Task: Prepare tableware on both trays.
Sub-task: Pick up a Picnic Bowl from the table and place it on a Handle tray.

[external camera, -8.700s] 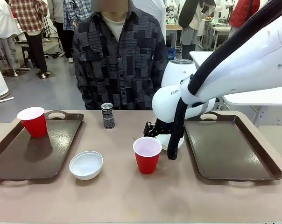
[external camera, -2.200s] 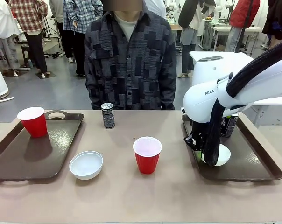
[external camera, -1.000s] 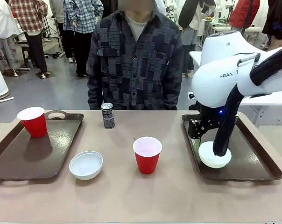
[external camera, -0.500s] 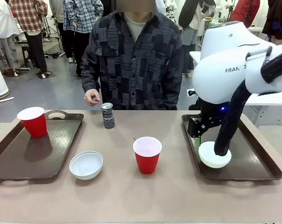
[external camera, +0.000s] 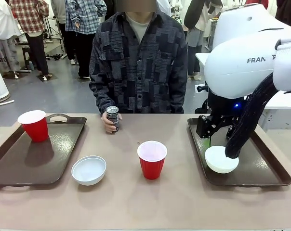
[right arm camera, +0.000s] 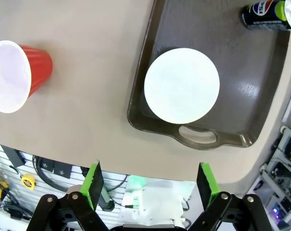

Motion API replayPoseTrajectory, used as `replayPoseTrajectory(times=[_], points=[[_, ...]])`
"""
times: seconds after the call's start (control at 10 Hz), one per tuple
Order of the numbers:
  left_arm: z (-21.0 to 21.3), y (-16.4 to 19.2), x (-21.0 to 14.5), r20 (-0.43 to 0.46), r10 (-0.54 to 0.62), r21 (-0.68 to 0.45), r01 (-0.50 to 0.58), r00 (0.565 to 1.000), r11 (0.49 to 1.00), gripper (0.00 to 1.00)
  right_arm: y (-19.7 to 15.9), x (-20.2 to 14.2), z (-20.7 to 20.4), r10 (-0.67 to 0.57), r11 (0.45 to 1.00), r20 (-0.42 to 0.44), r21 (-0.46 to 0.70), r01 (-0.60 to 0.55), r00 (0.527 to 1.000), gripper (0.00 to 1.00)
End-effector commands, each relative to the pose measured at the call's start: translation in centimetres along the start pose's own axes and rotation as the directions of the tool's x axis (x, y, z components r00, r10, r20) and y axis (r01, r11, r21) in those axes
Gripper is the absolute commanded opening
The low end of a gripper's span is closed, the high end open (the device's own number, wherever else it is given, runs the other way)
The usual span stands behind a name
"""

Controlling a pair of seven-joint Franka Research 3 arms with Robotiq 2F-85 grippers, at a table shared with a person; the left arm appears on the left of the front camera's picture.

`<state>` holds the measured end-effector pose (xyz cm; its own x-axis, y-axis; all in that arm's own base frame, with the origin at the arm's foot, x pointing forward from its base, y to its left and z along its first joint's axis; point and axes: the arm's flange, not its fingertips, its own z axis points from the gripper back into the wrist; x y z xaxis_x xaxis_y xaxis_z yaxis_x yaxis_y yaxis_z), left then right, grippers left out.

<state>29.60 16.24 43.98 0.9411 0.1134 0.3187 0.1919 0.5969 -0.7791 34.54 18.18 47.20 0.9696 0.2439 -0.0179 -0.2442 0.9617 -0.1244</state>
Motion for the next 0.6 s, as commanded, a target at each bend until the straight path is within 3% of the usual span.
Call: replayPoseTrajectory(times=[0.0,0.5], points=[[0.13,0.13,0.01,0.011,-0.019,-0.019,0.019,1.000,1.000,1.00,0.10,0.32,-0.65,-0.002,1.000,-0.012,0.001,0.002,1.000,1.00],[0.13,0.13,0.01,0.011,-0.019,-0.019,0.019,1.000,1.000,1.00,0.10,0.32,-0.65,-0.002,1.000,-0.012,0.001,0.002,1.000,1.00]])
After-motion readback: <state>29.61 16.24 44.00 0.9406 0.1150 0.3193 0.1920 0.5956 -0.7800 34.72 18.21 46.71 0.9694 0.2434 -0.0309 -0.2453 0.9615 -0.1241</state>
